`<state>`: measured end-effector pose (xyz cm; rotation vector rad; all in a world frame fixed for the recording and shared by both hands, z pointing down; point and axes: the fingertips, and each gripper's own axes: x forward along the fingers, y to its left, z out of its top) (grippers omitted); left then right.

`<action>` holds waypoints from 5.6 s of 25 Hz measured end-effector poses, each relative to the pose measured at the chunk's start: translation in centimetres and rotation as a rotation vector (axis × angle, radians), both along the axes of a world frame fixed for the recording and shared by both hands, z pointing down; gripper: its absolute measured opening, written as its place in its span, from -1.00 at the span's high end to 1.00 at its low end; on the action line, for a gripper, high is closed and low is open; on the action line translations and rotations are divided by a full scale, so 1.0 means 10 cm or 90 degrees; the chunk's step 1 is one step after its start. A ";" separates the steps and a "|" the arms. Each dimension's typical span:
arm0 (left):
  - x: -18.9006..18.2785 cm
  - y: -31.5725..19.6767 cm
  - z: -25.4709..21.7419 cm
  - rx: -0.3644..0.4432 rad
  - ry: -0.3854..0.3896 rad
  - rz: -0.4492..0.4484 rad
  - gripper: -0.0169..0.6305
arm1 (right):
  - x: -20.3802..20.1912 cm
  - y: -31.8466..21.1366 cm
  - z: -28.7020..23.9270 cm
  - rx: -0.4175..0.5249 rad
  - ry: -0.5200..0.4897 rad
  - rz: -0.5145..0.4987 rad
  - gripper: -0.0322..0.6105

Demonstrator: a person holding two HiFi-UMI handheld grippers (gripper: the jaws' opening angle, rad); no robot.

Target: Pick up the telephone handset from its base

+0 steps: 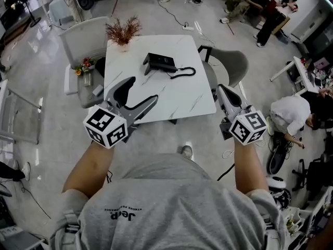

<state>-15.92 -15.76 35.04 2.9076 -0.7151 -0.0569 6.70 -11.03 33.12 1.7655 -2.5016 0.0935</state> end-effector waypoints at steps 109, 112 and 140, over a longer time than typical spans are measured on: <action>1.21 -2.80 -0.45 -0.164 0.091 0.040 0.52 | 0.83 -3.25 -0.25 0.000 -0.077 -0.223 0.89; 1.10 -2.84 -0.67 -0.138 0.126 0.022 0.52 | 0.77 -3.28 -0.44 0.014 -0.079 -0.231 0.89; 0.91 -2.80 -1.08 -0.025 0.132 -0.032 0.52 | 0.75 -3.25 -0.91 0.058 -0.075 -0.213 0.89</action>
